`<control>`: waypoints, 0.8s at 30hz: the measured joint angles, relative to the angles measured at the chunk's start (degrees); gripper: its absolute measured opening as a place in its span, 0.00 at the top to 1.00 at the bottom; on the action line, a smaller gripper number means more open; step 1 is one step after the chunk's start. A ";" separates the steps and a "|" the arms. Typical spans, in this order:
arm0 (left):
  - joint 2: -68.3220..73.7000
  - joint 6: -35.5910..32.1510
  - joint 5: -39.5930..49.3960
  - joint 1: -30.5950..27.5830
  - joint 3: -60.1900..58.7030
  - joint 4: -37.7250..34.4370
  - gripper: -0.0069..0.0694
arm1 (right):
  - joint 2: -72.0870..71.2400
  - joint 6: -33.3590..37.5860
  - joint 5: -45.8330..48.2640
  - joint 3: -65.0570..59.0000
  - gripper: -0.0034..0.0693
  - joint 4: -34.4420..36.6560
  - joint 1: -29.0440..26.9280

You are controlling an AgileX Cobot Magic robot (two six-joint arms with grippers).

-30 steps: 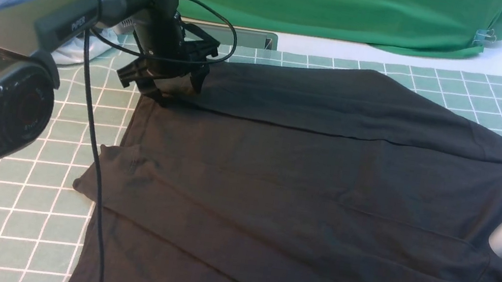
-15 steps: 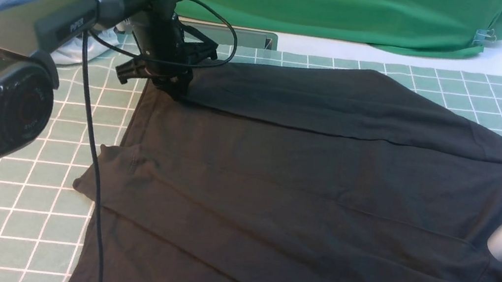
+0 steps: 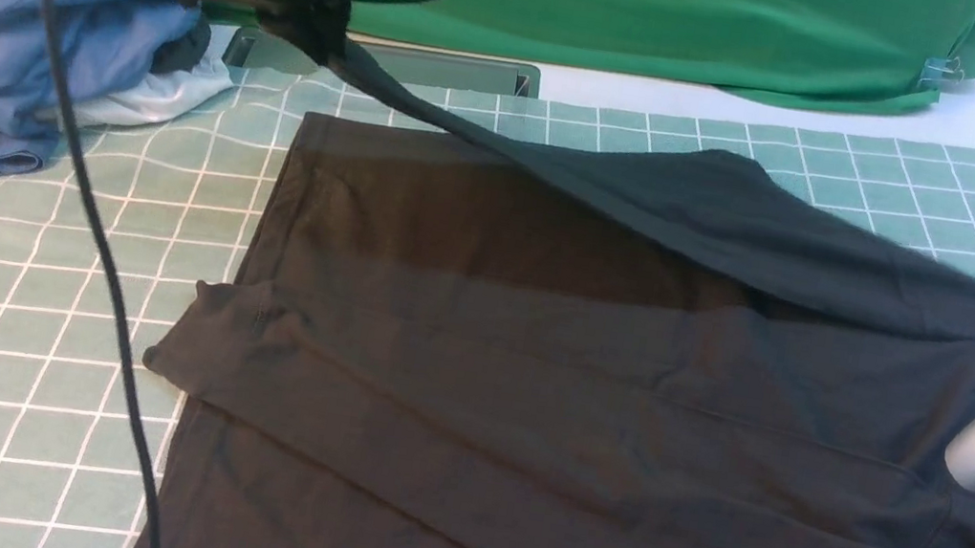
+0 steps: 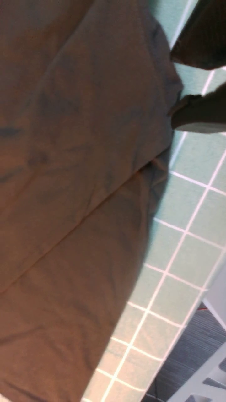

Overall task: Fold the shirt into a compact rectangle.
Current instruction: 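Fold the left side of the dark shirt inward over its body with the left gripper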

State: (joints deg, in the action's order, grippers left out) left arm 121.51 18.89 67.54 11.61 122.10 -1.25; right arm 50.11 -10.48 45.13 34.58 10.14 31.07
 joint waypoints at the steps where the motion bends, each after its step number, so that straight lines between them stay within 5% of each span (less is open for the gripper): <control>1: -0.60 -0.32 0.69 0.00 0.00 0.33 0.87 | 0.00 0.05 -0.12 0.25 0.62 0.00 0.00; 10: -3.60 -1.26 1.91 0.79 -3.70 0.18 0.87 | 0.00 1.22 -0.31 5.56 0.62 0.00 0.00; 24: -22.31 3.15 0.72 5.05 -36.52 4.25 0.87 | -5.69 2.50 2.18 10.32 0.62 0.00 0.00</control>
State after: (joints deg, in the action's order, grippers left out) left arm 99.19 22.04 68.26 16.66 85.58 3.00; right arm 44.42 -7.98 47.30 44.90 10.14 31.07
